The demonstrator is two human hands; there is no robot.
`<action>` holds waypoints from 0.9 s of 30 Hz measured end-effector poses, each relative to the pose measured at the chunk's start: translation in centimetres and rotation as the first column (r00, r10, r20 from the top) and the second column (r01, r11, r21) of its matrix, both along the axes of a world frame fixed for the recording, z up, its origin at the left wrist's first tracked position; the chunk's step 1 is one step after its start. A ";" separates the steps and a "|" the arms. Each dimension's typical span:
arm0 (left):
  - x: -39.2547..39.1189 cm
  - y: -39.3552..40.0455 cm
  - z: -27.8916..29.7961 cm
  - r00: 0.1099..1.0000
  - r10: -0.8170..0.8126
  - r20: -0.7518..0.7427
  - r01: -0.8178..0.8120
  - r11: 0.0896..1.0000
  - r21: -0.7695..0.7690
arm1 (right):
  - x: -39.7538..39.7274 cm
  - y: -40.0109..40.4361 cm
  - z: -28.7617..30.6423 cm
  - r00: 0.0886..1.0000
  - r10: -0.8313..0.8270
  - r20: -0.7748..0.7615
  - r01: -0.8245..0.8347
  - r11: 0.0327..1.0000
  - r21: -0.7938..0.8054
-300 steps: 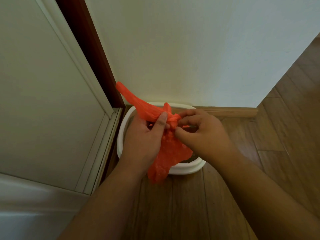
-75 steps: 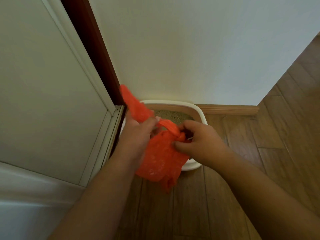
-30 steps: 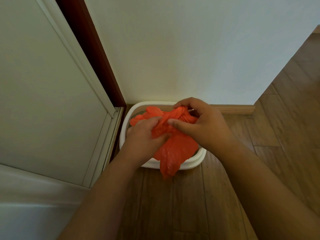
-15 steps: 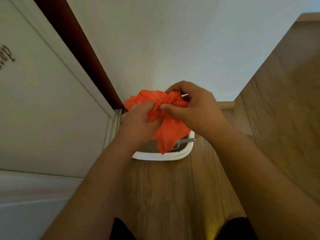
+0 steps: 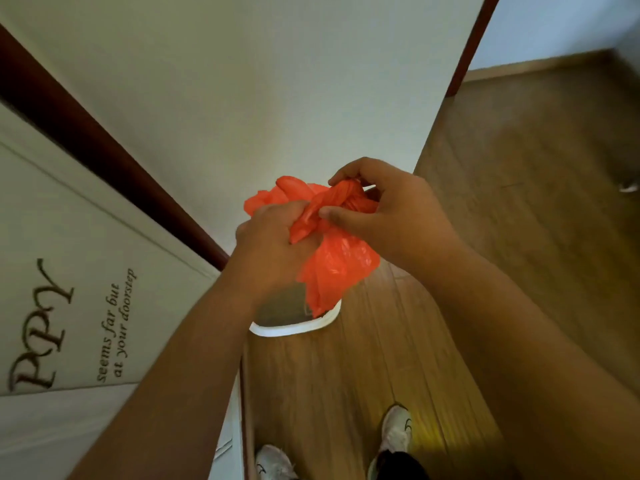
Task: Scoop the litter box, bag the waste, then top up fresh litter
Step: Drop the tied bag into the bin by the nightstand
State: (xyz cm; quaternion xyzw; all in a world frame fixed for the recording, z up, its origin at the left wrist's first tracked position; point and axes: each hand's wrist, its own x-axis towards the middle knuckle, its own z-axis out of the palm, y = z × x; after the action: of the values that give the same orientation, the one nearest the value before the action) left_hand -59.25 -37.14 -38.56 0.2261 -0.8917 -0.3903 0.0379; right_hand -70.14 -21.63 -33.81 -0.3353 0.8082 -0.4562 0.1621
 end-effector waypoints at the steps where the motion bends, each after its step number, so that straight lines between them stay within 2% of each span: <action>1: -0.7 0.9 2.3 1.000 -0.016 -0.003 0.016 1.000 -0.003 | -0.5 1.1 2.2 1.000 -0.012 -0.017 0.012 1.000 0.003; 8: -5.8 8.4 12.8 0.983 -0.152 -0.101 0.139 0.983 -0.123 | -3.4 10.2 13.1 0.979 -0.128 -0.157 0.126 0.992 -0.021; 18: -14.2 18.0 17.9 0.901 -0.386 -0.198 0.357 0.919 -0.166 | -6.4 21.1 19.7 0.885 -0.369 -0.285 0.383 0.924 -0.008; 23: -17.7 20.4 18.8 0.809 -0.546 -0.217 0.519 0.837 -0.174 | -6.1 23.5 20.6 0.802 -0.517 -0.300 0.548 0.836 0.022; 27: -19.2 22.0 19.5 0.652 -0.713 -0.259 0.701 0.697 -0.153 | -3.9 25.1 21.0 0.688 -0.678 -0.259 0.703 0.711 0.008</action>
State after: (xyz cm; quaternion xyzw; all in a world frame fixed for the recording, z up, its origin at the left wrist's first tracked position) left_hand -78.48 -15.11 -19.03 -0.2009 -0.9001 -0.3861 0.0213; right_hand -74.01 3.45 -12.84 -0.0492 0.9110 -0.3966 -0.1015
